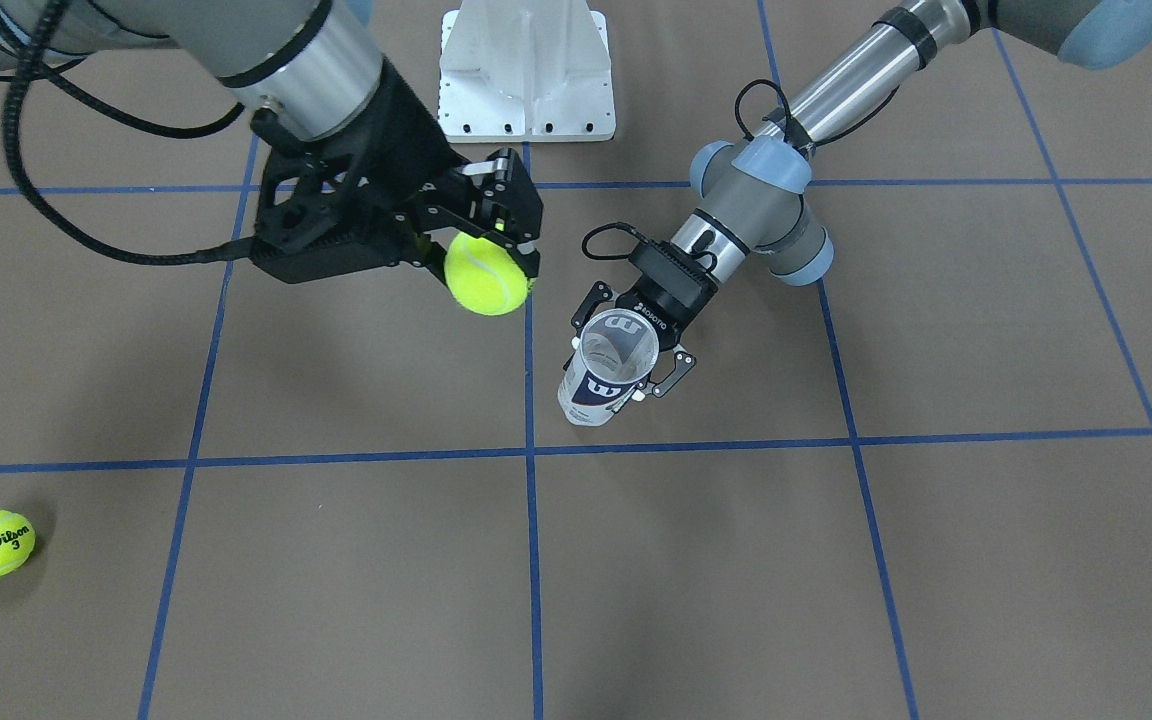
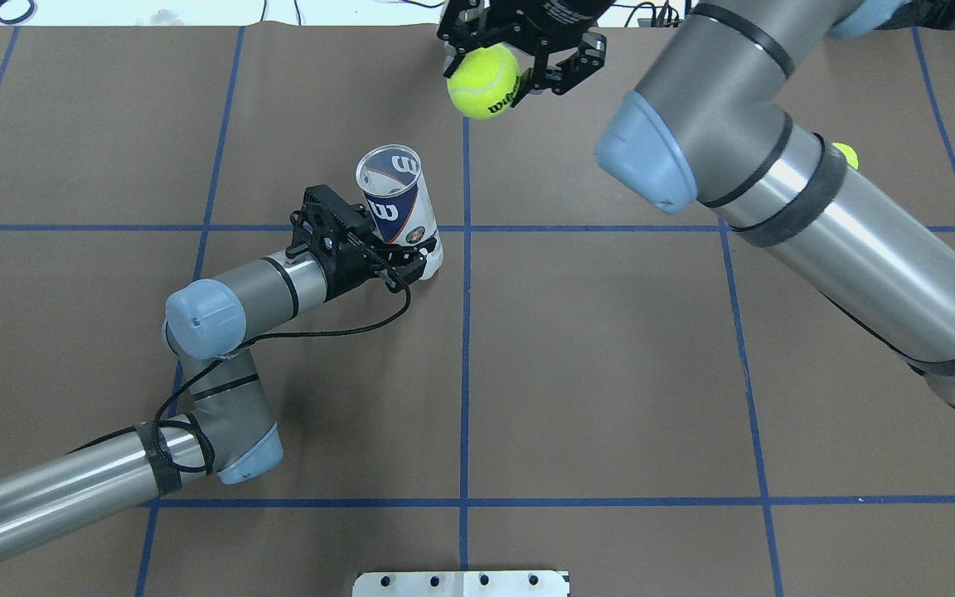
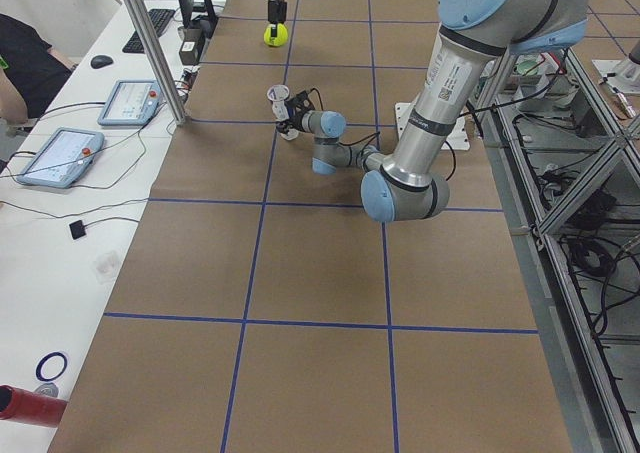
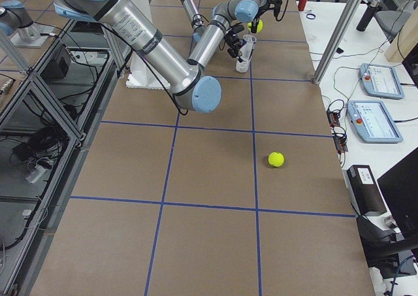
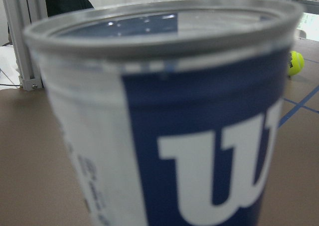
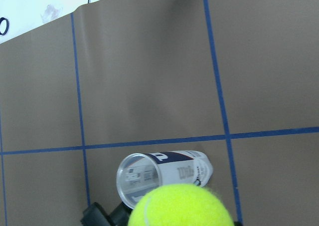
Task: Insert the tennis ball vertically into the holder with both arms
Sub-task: 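Carry the ball with the right gripper over the can's open top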
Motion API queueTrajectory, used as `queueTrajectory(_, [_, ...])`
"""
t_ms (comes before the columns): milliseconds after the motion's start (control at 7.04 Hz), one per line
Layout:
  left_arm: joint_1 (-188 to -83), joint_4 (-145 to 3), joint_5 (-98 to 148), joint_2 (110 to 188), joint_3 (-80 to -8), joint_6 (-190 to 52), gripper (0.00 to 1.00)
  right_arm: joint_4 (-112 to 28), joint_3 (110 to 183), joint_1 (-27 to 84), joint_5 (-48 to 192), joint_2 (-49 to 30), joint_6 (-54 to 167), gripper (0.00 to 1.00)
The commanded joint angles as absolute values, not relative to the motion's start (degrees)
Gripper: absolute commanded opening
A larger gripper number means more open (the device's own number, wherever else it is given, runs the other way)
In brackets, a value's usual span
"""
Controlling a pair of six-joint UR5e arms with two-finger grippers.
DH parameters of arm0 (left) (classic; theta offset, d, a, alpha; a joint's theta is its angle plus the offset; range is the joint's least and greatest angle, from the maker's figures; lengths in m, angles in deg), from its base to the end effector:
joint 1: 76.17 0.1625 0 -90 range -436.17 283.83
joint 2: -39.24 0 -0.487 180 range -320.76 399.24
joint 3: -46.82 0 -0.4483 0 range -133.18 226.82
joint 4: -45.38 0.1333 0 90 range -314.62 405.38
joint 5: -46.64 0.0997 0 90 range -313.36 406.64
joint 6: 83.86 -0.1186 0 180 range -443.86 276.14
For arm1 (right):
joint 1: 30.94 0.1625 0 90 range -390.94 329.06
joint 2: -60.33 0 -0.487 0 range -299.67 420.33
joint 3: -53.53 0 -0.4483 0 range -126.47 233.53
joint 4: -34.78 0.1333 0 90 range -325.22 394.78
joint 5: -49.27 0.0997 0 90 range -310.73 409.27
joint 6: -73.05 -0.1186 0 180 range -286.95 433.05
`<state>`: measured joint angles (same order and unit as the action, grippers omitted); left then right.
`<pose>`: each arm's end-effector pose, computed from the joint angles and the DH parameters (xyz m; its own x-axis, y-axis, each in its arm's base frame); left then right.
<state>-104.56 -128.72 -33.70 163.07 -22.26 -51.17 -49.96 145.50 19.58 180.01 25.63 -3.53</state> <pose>0.6415 -0.5208 0.3537 0.4598 0.6946 -0.5533 0.4226 0.3768 0.8243 -0.4455 -0.6287 0.0156 0.3356 0.1308 0.9329 -0.1427 0.9859 -0.0869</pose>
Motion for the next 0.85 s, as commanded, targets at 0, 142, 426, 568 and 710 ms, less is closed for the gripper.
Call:
queueTrajectory(0, [-104.6,-128.7,-33.7,163.1,-22.2,-51.2,0.75,-49.7,136.8,14.2,172.4,32.5,-4.3,0.0])
queueTrajectory(142, [-104.6,-128.7,-33.7,163.1,-22.2,-51.2,0.75,-49.3,135.0,12.7,170.8,33.2,-4.2,0.0])
queueTrajectory(426, [-104.6,-128.6,-33.7,163.1,-22.3,-51.2,0.75,-48.9,133.1,9.7,167.6,33.2,-4.2,0.0])
queueTrajectory(568, [-104.6,-128.6,-33.7,163.1,-22.2,-51.2,0.75,-48.9,132.8,9.6,167.3,33.2,-4.1,0.0])
queueTrajectory(710, [-104.6,-128.6,-33.7,163.1,-22.2,-51.2,0.75,-48.9,131.8,9.6,167.2,33.2,-3.9,0.0])
